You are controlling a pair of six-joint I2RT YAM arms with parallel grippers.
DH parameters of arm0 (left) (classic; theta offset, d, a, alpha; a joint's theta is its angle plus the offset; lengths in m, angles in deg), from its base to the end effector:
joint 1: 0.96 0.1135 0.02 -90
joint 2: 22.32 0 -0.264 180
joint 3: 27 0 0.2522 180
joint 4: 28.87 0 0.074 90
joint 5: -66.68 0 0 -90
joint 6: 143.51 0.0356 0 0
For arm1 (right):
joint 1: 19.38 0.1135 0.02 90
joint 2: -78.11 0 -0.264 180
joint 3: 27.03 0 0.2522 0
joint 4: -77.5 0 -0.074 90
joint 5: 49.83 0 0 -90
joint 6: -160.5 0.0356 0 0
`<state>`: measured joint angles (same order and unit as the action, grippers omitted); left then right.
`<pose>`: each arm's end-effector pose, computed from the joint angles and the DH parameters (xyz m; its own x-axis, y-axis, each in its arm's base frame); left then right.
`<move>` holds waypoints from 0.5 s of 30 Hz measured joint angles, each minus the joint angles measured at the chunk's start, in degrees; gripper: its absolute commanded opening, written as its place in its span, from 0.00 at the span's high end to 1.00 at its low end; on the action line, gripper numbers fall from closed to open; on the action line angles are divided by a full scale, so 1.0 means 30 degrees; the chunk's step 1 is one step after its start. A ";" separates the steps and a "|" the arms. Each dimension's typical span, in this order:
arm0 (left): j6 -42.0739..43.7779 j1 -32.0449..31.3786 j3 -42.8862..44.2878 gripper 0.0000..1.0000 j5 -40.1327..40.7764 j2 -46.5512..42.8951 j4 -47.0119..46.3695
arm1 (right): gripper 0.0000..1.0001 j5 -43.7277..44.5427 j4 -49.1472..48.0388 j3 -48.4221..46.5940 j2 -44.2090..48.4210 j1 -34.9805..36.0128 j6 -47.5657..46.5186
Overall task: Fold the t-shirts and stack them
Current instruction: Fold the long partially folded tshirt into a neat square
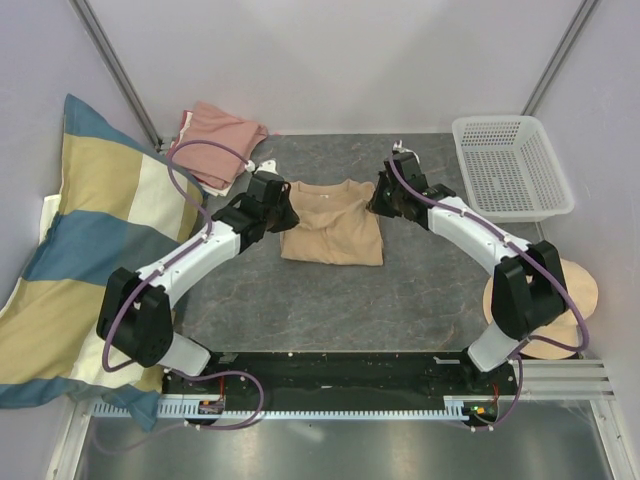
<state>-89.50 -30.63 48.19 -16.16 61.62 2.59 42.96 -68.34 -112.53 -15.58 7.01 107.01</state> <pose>0.2845 -0.1570 0.2671 -0.6939 -0.2757 -0.6652 0.0008 0.9235 -0.3837 0.3301 0.1618 0.2672 -0.7300 0.3012 -0.6135 0.0281 0.9101 0.4133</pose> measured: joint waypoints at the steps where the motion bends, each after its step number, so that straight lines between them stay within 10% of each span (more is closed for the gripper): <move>1: 0.0066 0.0168 0.0102 0.85 -0.0051 0.0211 -0.0095 | 1.00 -0.0044 -0.0066 -0.0219 -0.0211 -0.0066 -0.0051; 15: 0.1027 0.2018 0.2244 0.86 -0.1428 0.3155 -0.0532 | 1.00 -0.2011 -0.0386 -0.4845 -0.4692 -0.0911 -0.0335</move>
<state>-86.41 -24.57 54.92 -20.45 71.09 0.99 36.93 -69.49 -127.07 -29.66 4.28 106.01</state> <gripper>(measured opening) 0.163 0.046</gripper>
